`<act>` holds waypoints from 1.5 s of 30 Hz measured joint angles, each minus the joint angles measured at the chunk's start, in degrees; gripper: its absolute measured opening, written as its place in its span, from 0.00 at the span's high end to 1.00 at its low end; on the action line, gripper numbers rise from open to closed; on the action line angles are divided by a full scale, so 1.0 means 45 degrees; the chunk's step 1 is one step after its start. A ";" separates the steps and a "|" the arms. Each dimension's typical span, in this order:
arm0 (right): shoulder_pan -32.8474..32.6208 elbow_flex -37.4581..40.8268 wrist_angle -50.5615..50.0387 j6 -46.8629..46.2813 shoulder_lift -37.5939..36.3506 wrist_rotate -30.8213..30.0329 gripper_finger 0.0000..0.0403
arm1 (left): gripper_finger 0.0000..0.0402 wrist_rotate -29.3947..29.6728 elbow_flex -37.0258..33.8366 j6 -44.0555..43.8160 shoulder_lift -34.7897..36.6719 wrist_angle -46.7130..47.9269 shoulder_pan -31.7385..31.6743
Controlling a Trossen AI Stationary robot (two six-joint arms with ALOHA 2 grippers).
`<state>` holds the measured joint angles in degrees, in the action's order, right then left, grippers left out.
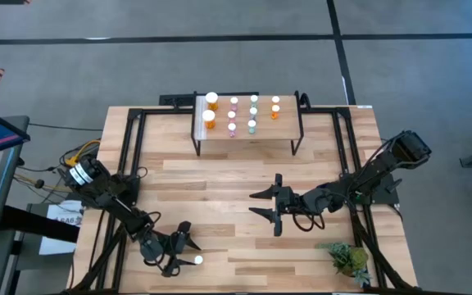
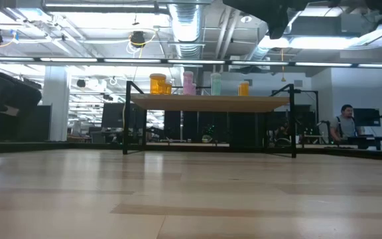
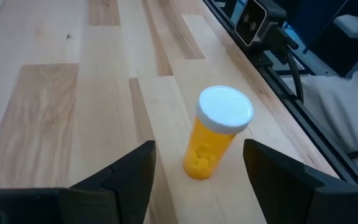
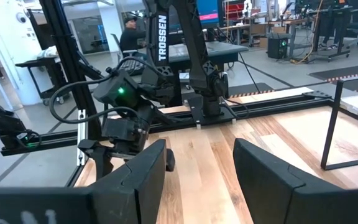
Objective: Pick and place medicine bottles onto shelf by color
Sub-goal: Put the small orange pill bottle aligned with the other small orange pill bottles on the shelf
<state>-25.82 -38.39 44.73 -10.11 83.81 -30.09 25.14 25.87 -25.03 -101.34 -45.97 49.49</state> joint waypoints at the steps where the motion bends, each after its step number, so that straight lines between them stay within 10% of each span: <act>1: 0.0000 0.0000 0.0000 0.0000 0.0000 0.0000 0.48 | 0.42 0.0147 0.0000 -0.0001 -0.0068 -0.0071 0.0046; 12: 0.0010 0.0000 -0.0020 0.0000 0.0000 0.0000 0.48 | 0.42 0.0471 0.0024 0.0062 -0.3271 -0.4392 0.0173; 31: 0.0010 -0.0005 -0.0018 -0.0013 0.0000 0.0001 0.48 | 0.69 0.0905 0.0364 0.0276 -0.3523 -0.3991 0.0186; 45: 0.0010 -0.0005 0.0640 0.0451 -0.0005 0.0005 0.48 | 0.76 -0.0373 0.0350 0.0711 0.0907 0.0426 -0.1149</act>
<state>-25.78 -38.41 47.61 -8.08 83.79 -30.06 23.46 27.44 -21.83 -97.26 -44.05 44.32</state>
